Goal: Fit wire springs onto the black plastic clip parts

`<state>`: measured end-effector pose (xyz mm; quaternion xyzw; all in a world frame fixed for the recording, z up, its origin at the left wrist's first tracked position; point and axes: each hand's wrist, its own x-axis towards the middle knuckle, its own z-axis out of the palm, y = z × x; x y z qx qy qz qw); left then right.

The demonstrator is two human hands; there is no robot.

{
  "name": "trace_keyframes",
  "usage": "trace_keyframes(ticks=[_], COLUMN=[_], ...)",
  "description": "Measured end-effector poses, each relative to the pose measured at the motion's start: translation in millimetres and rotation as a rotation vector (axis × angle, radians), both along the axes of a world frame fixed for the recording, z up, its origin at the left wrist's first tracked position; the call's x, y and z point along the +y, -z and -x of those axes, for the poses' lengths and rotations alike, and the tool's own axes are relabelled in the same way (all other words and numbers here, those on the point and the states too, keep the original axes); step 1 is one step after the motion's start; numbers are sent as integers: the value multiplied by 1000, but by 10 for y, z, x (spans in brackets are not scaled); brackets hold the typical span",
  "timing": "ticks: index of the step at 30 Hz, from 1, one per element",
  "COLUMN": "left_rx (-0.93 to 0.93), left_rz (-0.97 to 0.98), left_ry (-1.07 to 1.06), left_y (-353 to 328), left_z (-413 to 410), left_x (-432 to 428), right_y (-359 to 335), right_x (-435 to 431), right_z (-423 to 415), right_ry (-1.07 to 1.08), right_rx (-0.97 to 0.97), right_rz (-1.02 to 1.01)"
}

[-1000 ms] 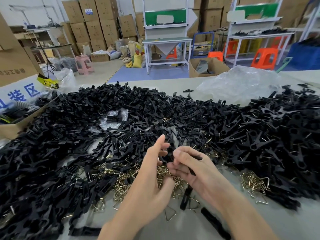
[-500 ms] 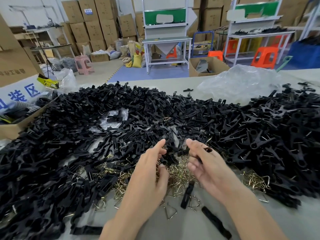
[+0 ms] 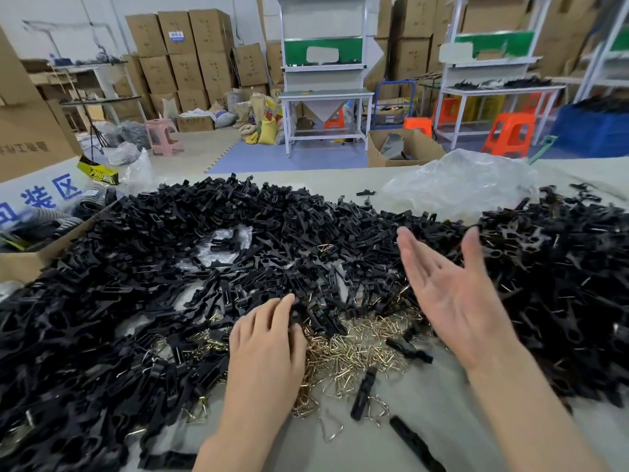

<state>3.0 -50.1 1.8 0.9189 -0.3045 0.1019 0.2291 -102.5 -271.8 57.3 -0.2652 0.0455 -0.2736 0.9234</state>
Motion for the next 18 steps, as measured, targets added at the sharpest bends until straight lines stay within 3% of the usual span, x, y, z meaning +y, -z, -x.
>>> trace_keyframes(ticks=[2, 4, 7, 9, 12, 18], left_rx=[21, 20, 14, 10, 4, -52], left_rz=[-102, -123, -130, -140, -173, -96], left_ry=[-29, -35, -67, -127, -129, -12], left_y=[33, 50, 48, 28, 49, 13], left_z=[-39, -70, -94, -120, -169, -180], left_x=[10, 13, 21, 20, 25, -1], right_y=[233, 401, 571, 673, 742, 756], right_x=[235, 427, 637, 692, 705, 696], right_z=[-35, -94, -206, -297, -361, -370], right_ry=[54, 204, 352, 330, 247, 260], right_rx=[246, 515, 682, 821, 975, 927], right_rz=[272, 752, 1473, 1790, 1915, 1851])
